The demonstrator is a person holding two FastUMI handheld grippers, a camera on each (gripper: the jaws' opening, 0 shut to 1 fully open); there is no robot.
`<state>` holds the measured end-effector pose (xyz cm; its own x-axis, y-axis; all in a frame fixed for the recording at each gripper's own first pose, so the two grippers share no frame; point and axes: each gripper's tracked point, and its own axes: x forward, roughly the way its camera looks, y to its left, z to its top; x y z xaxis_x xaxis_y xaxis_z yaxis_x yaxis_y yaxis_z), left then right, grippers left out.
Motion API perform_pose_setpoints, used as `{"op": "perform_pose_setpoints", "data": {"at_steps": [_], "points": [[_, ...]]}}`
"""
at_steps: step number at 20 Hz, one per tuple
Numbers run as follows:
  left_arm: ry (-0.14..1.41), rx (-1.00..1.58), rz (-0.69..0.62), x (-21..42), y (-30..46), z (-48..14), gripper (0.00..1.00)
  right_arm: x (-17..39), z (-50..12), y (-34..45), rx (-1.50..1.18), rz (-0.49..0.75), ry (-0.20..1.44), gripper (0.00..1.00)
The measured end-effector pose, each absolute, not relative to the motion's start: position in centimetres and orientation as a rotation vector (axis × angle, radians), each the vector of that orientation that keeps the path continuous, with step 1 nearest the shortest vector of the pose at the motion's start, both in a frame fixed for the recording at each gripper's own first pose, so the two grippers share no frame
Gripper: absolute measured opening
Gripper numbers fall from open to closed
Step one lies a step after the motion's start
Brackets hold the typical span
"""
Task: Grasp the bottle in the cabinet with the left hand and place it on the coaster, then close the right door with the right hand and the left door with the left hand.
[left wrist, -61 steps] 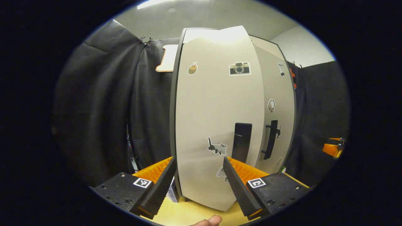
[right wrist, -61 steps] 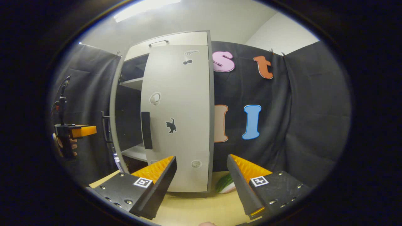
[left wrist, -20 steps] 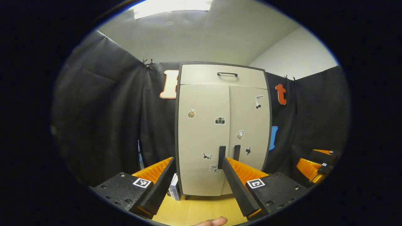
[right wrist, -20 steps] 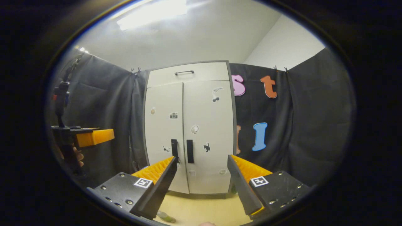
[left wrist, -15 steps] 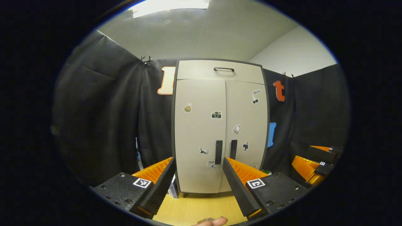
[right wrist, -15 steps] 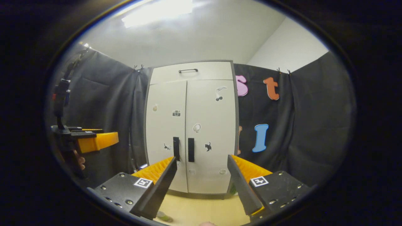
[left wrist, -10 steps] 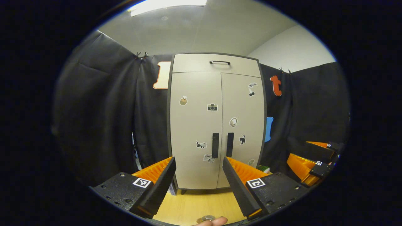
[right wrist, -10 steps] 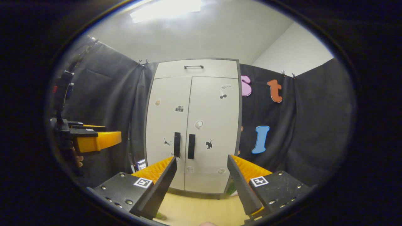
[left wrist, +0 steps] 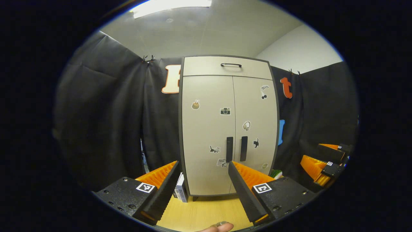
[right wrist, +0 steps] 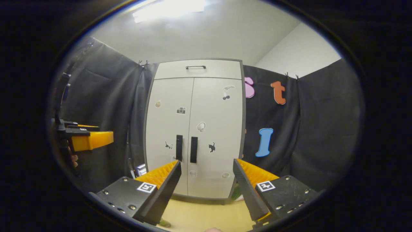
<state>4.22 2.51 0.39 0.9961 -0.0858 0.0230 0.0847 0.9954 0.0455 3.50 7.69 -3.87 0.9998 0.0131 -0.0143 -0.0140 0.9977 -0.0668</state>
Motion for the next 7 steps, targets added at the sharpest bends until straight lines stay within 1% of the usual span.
{"op": "perform_pose_setpoints", "data": {"at_steps": [3, 7], "points": [[-0.01, 0.051, -0.11, 4.2, 2.7, -0.6, 0.95, 2.4, -4.5, 7.3, -0.063, -0.028, 0.02, 0.97], [0.005, 0.071, -0.144, 3.9, 1.9, -2.0, 0.95, 1.4, -5.1, 7.3, -0.084, -0.045, 0.034, 0.97]]}}
